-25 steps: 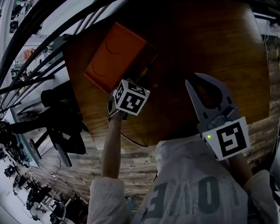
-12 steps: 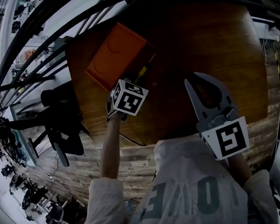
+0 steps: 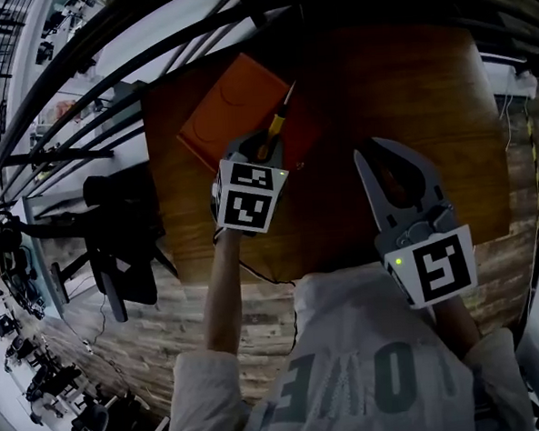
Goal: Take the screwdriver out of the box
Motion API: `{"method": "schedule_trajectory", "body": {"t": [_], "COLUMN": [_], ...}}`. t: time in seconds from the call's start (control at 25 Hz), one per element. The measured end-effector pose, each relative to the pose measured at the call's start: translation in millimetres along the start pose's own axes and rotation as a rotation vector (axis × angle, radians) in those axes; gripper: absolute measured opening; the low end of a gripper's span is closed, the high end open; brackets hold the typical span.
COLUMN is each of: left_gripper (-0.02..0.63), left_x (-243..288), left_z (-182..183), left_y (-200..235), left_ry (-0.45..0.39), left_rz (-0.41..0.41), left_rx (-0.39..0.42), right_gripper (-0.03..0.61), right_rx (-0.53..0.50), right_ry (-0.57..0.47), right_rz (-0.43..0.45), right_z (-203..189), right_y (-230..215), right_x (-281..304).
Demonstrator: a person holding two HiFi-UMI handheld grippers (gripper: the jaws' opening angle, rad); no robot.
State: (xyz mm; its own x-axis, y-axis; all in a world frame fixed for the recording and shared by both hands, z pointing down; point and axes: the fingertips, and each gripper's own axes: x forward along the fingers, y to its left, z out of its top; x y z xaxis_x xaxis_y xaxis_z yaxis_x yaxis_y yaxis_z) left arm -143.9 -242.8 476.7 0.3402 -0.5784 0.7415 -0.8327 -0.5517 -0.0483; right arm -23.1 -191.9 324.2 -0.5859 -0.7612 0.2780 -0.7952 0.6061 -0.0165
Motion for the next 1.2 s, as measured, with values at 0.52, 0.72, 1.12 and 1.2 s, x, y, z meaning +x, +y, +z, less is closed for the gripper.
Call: {"method": "schedule_trajectory", "body": {"t": [0.52, 0.72, 1.12, 1.2], "left_gripper": [0.081, 0.081, 0.081, 0.083], "left_x": [-119, -166, -223, -226], "left_z": [98, 110, 97, 95], "left_y": [-38, -45, -51, -53], "left_ry": [-0.513, -0.694, -0.941, -0.966], "left_rz": [0.178, 0.306, 0.483, 0.489], "left_rx": [-0.127, -0.215, -0.263, -0.252], "right_gripper": [0.049, 0.049, 0.049, 0.049], "right_rx": [-0.019, -0.026, -0.041, -0.045], "right_ry": [-0.144, -0.204, -0.243, -0.251], "right_rz": [-0.042, -0.030, -0.023, -0.016], "right_z": [30, 42, 49, 51], "right_y": [5, 13, 20, 22], "right_x": [-26, -31, -40, -40]}}
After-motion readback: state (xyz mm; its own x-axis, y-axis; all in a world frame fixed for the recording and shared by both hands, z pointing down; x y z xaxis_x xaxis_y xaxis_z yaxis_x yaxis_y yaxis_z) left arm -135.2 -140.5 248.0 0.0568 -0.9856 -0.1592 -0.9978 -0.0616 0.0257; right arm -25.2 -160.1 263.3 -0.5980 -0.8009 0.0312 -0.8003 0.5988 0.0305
